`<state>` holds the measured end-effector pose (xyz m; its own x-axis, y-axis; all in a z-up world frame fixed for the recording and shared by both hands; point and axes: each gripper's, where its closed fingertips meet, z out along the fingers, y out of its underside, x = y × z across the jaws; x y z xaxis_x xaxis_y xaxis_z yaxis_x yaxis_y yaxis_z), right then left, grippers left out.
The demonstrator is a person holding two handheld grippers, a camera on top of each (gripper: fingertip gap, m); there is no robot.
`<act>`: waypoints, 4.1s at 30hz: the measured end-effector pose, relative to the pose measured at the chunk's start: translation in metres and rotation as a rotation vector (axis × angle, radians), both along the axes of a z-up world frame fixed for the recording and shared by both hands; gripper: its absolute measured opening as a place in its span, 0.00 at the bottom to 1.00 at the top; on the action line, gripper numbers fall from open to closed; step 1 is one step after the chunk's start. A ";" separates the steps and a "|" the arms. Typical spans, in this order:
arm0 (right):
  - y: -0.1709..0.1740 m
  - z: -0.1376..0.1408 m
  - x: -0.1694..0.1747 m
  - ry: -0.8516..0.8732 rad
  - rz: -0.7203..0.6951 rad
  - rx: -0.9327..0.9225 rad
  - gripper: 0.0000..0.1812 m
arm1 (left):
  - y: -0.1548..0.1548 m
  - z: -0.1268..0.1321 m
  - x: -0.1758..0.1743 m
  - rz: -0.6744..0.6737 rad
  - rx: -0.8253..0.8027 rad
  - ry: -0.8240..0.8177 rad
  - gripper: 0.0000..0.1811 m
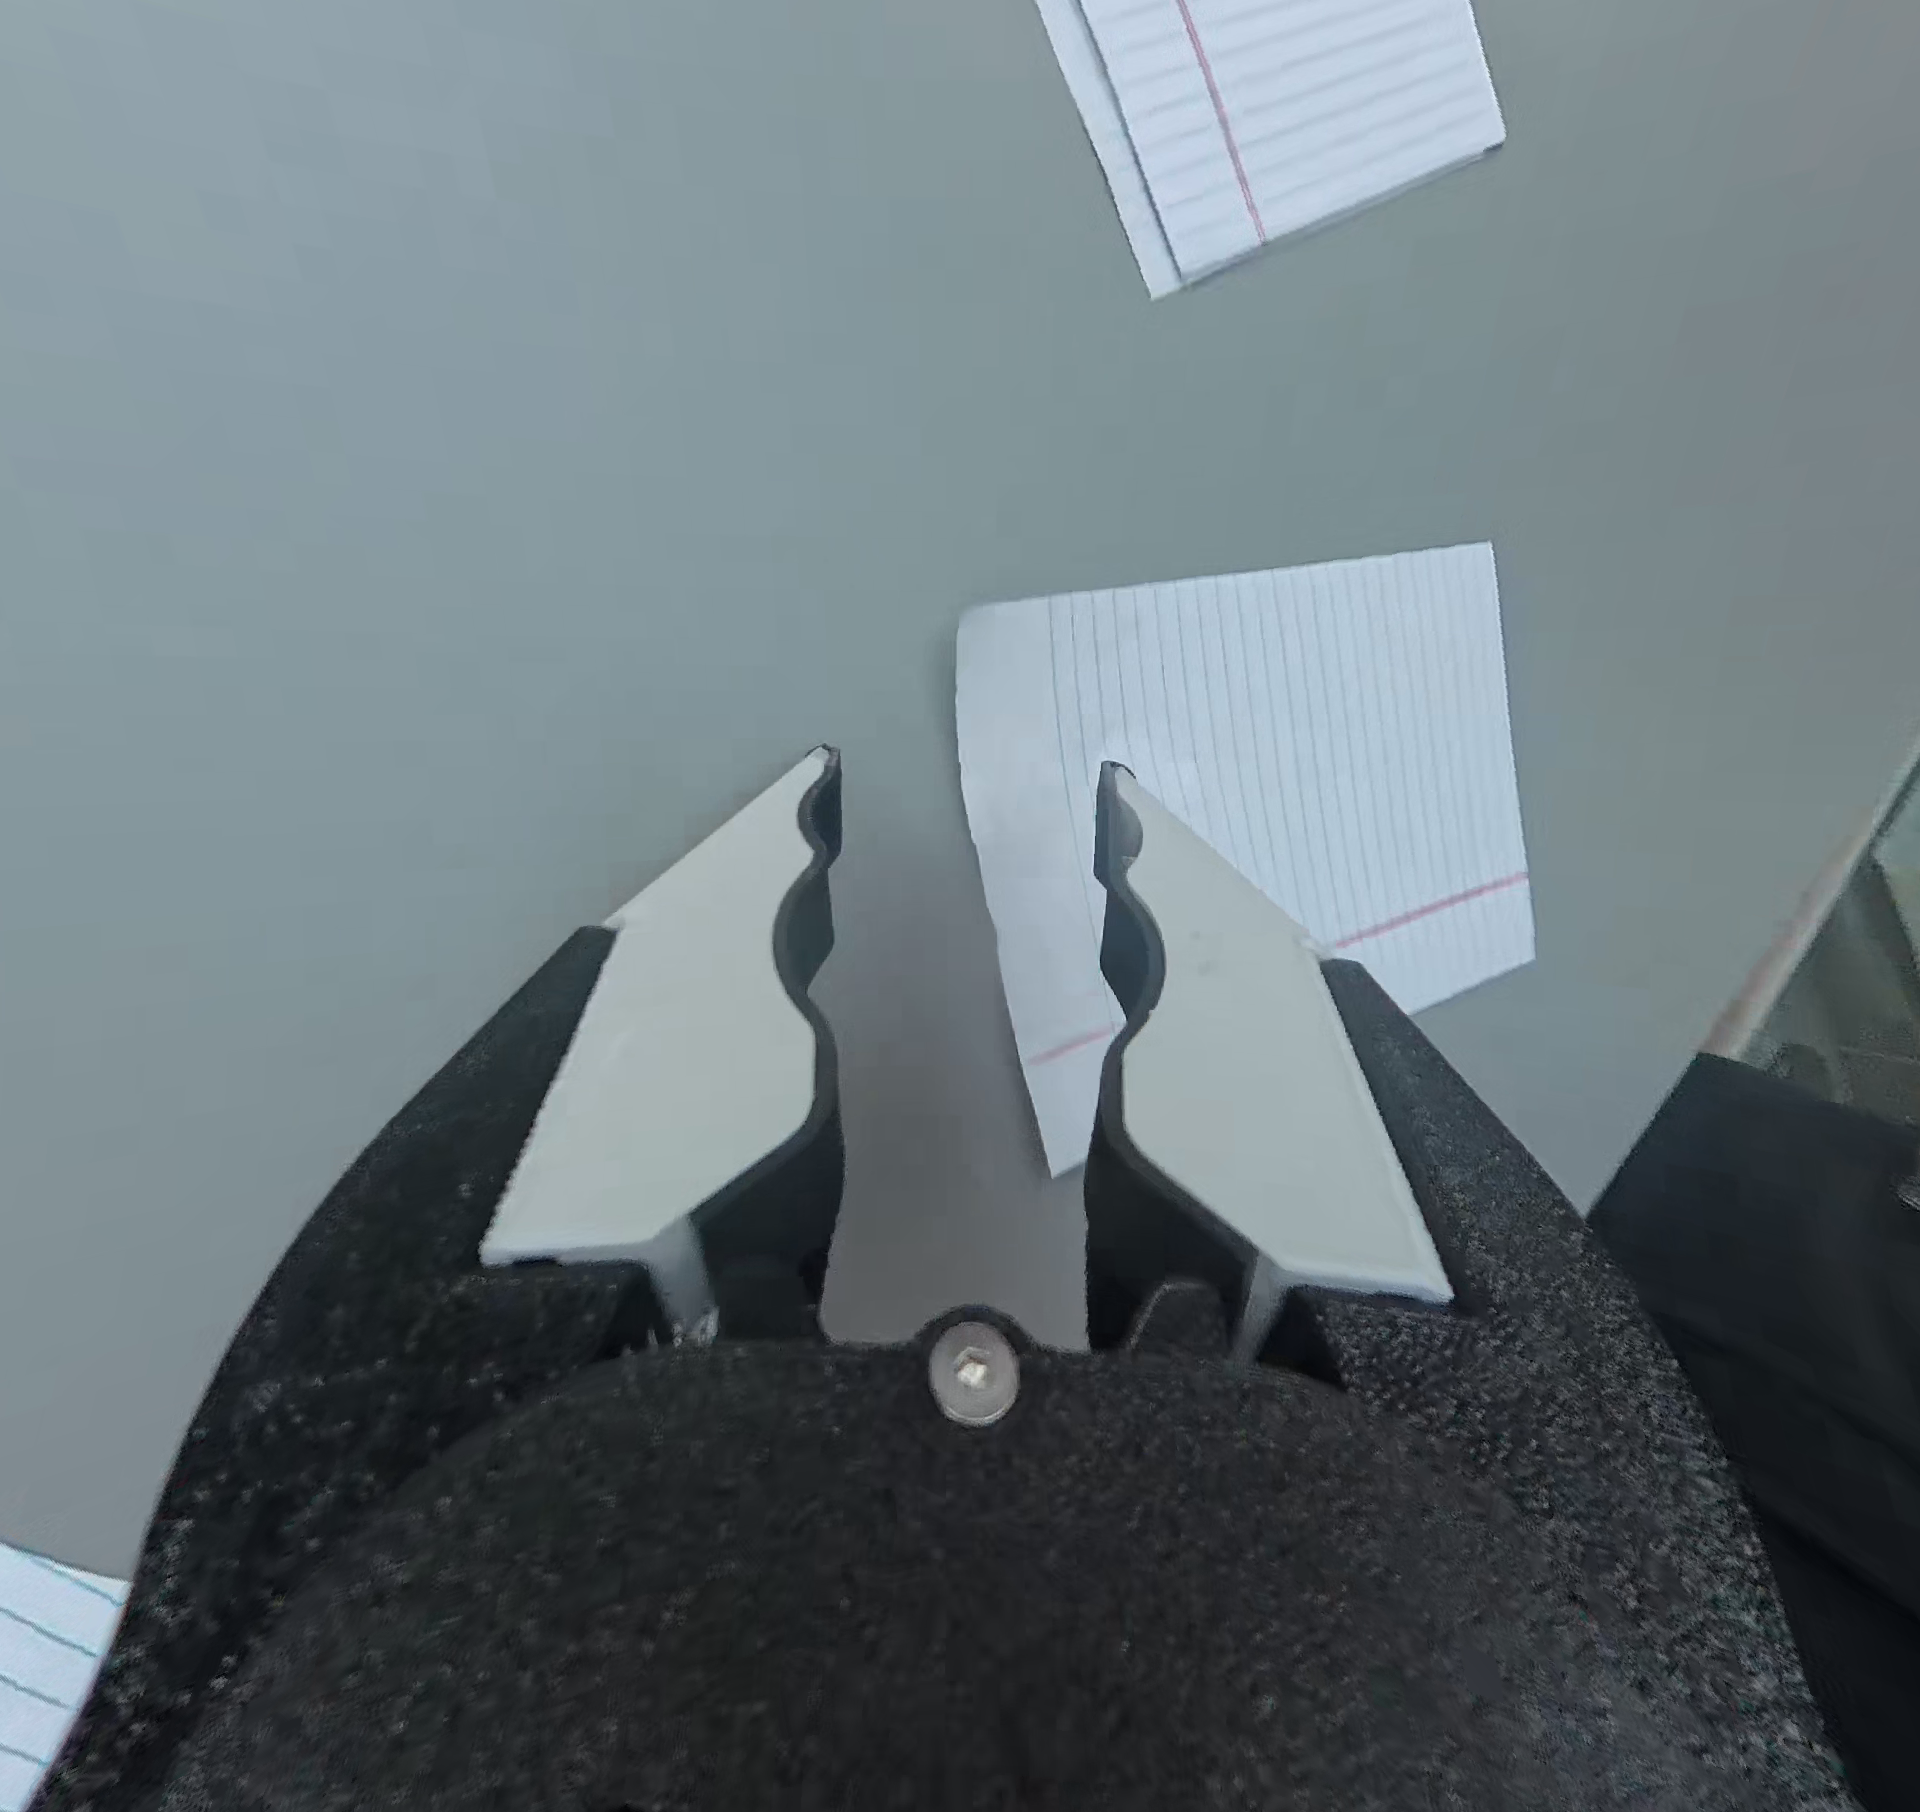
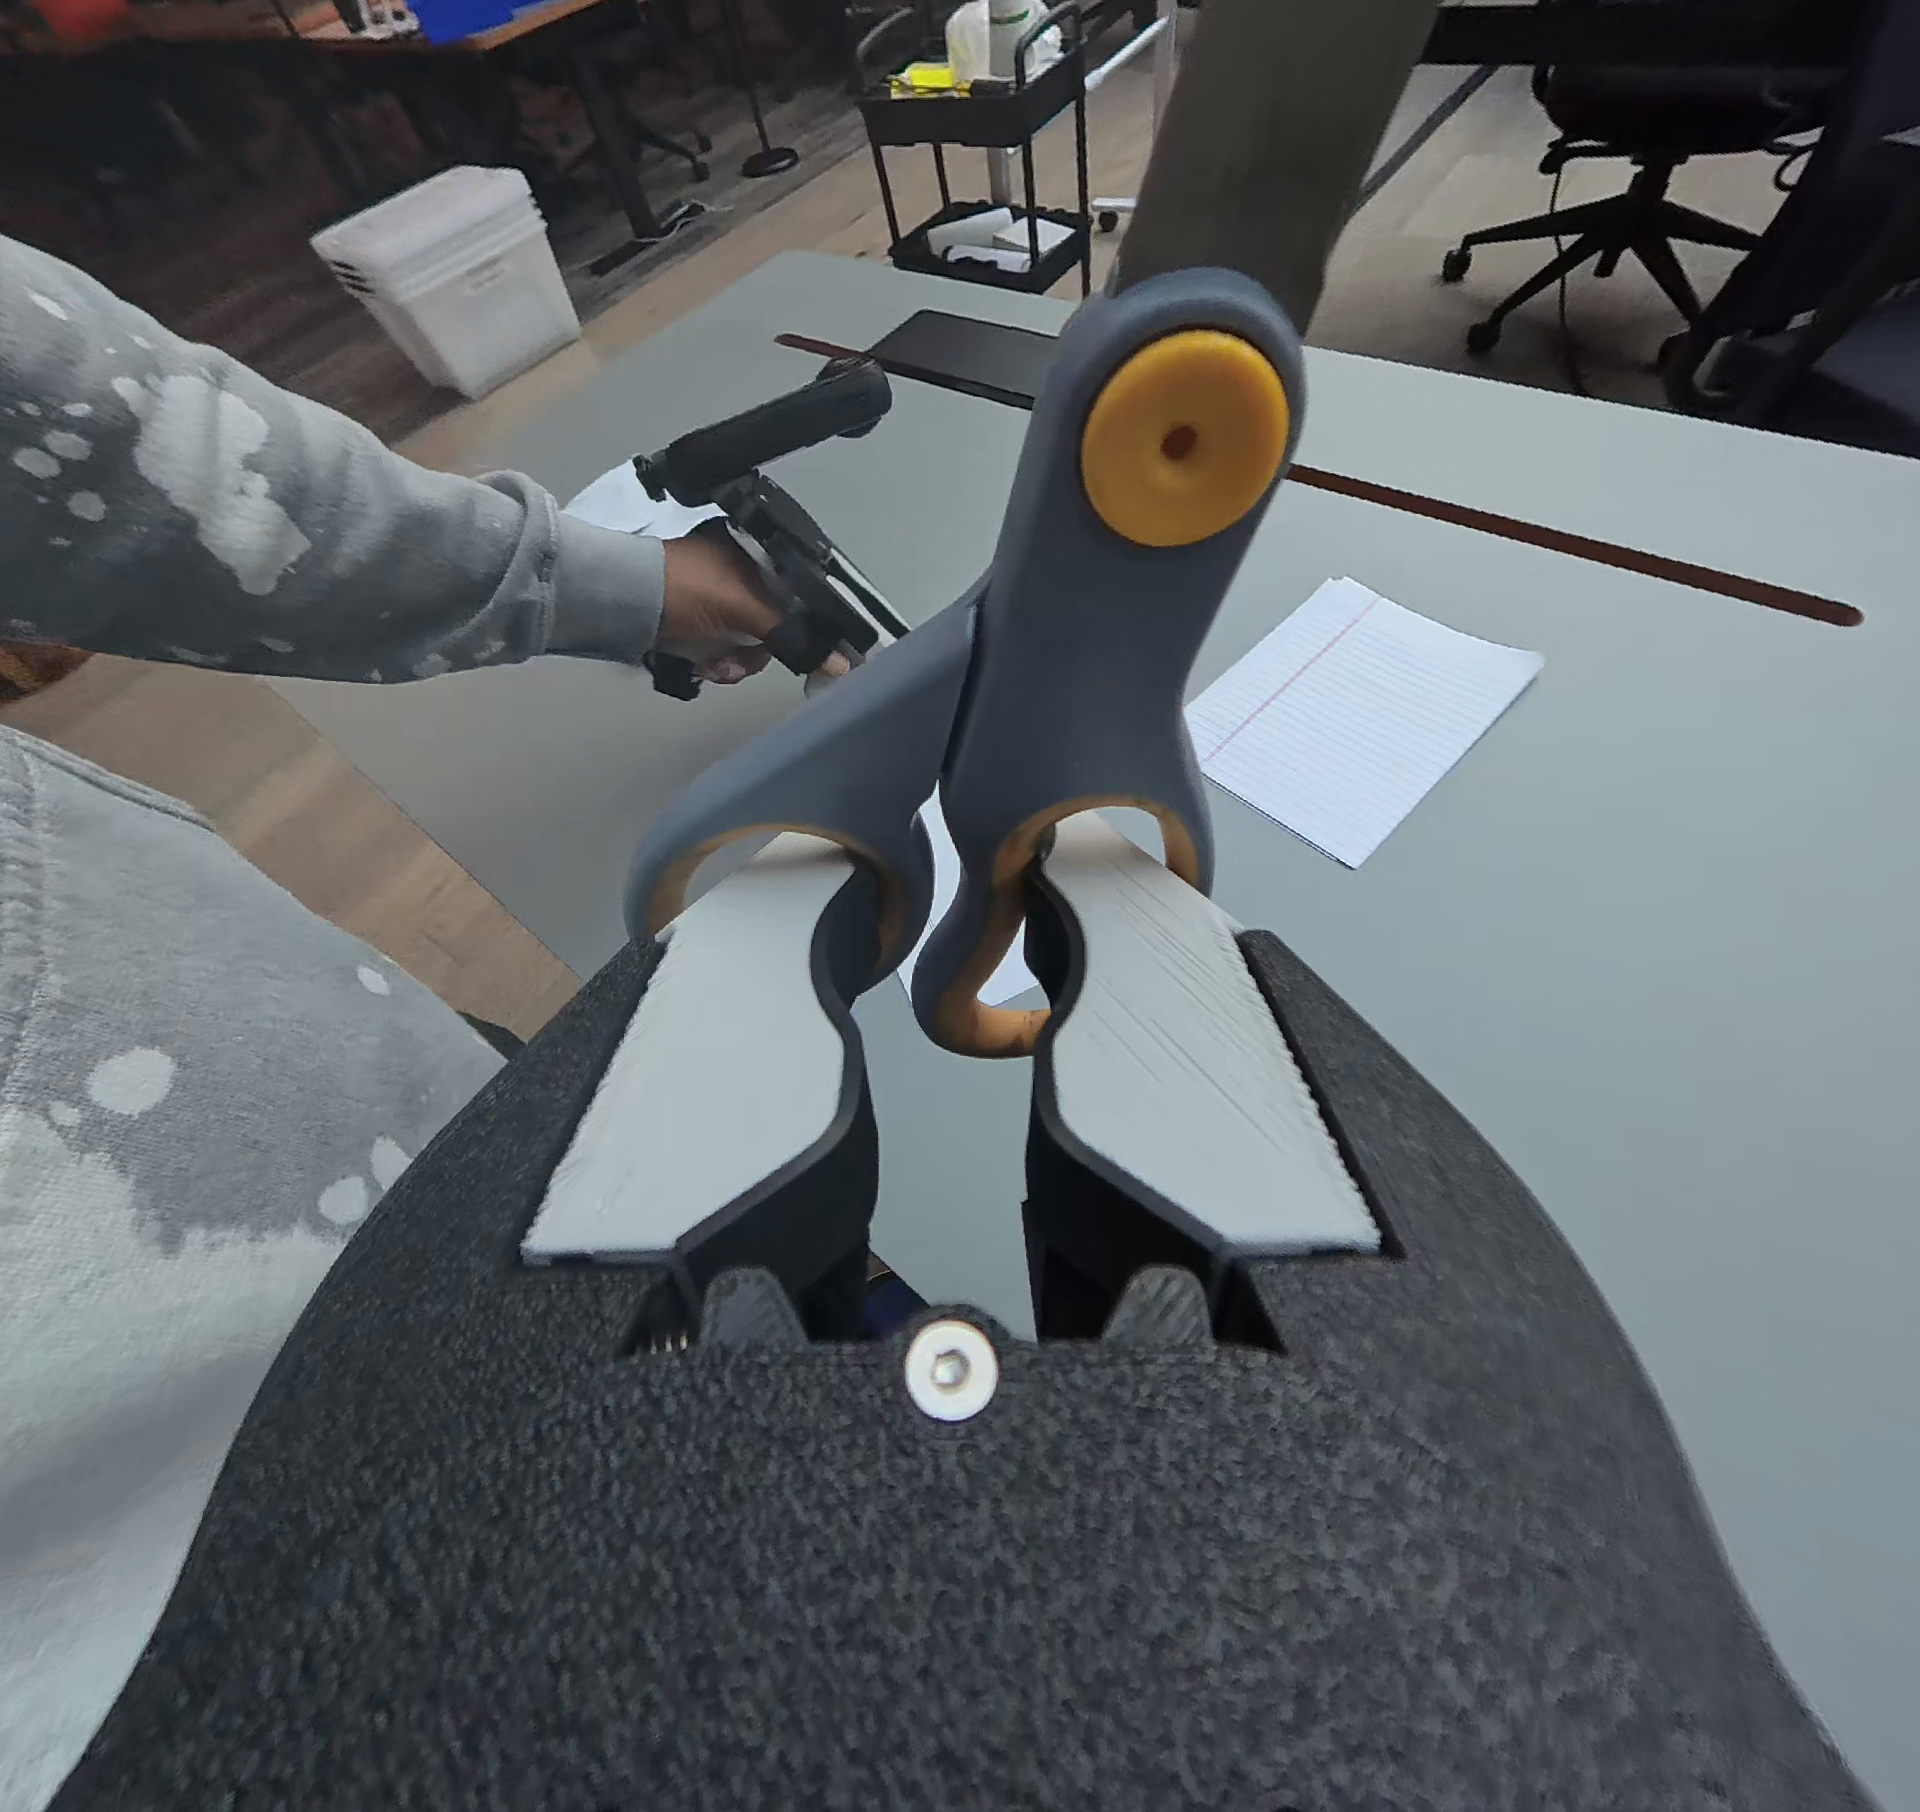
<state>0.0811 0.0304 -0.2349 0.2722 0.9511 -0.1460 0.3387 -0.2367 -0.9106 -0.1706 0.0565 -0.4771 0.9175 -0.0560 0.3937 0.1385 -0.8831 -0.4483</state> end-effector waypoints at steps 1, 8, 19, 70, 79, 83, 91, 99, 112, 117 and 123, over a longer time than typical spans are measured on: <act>0.001 0.000 -0.003 -0.005 0.013 -0.001 0.11 | 0.008 0.001 -0.001 0.003 0.043 0.027 0.29; 0.009 -0.007 0.008 -0.043 0.021 -0.016 0.12 | 0.023 -0.016 0.026 -0.178 0.120 0.174 0.24; 0.043 -0.013 0.024 -0.019 0.049 -0.069 0.11 | 0.006 -0.016 0.045 -0.021 -0.040 -0.199 0.00; 0.004 -0.058 -0.036 -0.106 0.805 -0.144 0.11 | -0.228 0.001 0.066 1.083 0.246 -0.578 0.17; -0.004 -0.062 -0.041 -0.170 0.894 -0.117 0.11 | -0.249 0.007 0.082 1.151 0.404 -0.692 0.23; -0.010 -0.057 -0.043 -0.155 0.914 -0.118 0.11 | -0.261 -0.011 0.125 1.145 0.275 -0.760 0.32; -0.033 -0.058 -0.051 -0.159 0.975 -0.110 0.11 | -0.217 -0.032 0.138 1.133 0.278 -0.812 0.00; -0.038 -0.056 -0.050 -0.165 0.980 -0.093 0.11 | -0.245 -0.016 0.145 1.410 0.494 -0.895 0.06; -0.042 -0.054 -0.054 -0.206 1.002 -0.060 0.11 | -0.210 -0.022 0.141 1.189 0.504 -1.104 0.43; -0.041 -0.054 -0.055 -0.207 0.985 -0.064 0.11 | -0.192 -0.032 0.136 1.265 0.436 -1.108 0.29; -0.041 -0.056 -0.056 -0.195 0.971 -0.079 0.11 | -0.206 -0.034 0.139 1.347 0.381 -1.067 0.06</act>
<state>0.0252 -0.0103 -0.2907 -0.5934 0.7638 -0.2541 0.5601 0.1651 -0.8118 -0.0315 -0.1499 -0.5106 -0.2276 0.2319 0.9457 0.9617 0.2057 0.1810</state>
